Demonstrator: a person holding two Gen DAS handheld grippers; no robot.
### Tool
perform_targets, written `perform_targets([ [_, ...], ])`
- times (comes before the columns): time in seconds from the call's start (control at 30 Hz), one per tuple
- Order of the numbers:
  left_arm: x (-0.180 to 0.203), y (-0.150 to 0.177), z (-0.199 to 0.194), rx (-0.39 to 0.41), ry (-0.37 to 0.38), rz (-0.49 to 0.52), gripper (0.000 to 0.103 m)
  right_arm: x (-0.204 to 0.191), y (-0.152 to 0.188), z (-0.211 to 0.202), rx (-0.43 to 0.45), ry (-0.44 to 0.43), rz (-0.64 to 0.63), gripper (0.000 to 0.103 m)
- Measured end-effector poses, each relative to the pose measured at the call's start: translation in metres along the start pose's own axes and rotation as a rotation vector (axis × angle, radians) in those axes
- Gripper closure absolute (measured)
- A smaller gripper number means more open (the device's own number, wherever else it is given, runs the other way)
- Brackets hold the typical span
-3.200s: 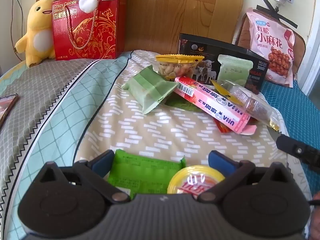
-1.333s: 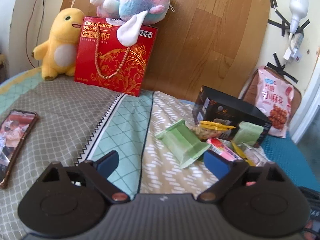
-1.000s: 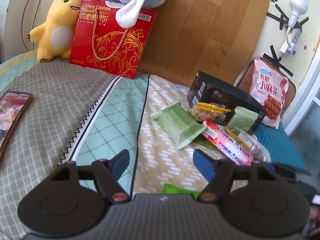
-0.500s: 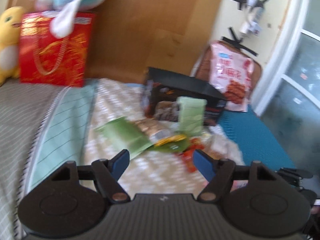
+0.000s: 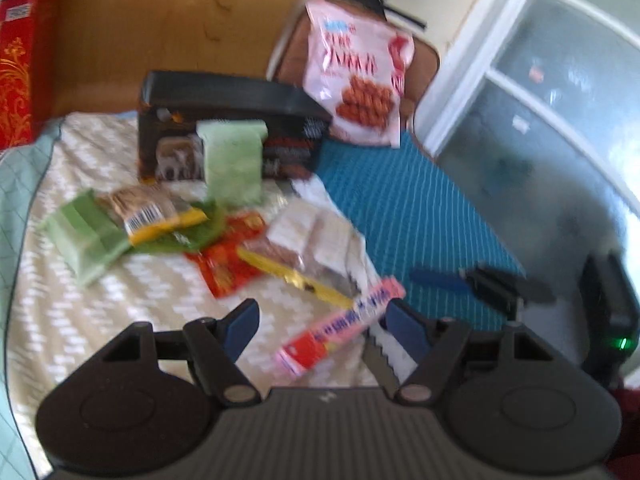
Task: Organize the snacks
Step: 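Close the right tool on the pink UHA candy box and lift it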
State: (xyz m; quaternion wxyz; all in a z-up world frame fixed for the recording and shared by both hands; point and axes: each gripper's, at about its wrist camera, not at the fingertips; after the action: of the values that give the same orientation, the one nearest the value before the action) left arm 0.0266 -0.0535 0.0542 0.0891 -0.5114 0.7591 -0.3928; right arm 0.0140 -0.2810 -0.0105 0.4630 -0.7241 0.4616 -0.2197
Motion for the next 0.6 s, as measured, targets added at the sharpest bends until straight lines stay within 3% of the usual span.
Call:
perform_targets([
  [0.2, 0.004, 0.012, 0.014, -0.105, -0.032, -0.032, 0.031, -0.008, 0.004, 0.009, -0.026, -0.025, -0.047, 0.037],
  [0.37, -0.005, 0.016, 0.024, -0.130, -0.026, -0.094, 0.034, 0.000, 0.008, 0.012, -0.035, -0.026, 0.007, 0.036],
  [0.5, -0.003, 0.014, 0.020, -0.104, -0.024, -0.094, 0.034, 0.006, 0.009, 0.011, -0.034, -0.035, 0.053, 0.037],
  [0.6, 0.000, 0.011, 0.024, -0.107, -0.024, -0.076, 0.041, -0.001, 0.008, 0.014, -0.040, -0.094, 0.035, 0.053],
])
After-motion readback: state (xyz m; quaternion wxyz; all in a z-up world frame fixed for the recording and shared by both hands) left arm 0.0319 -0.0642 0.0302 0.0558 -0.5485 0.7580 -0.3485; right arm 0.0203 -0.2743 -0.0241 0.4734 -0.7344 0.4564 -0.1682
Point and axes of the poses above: each gripper's, at about its wrist camera, not at the fingertips, and z roughly the way its jaws point, x to its right, y to its underside, and after that the axes turned 8 degrees about z, right-handed
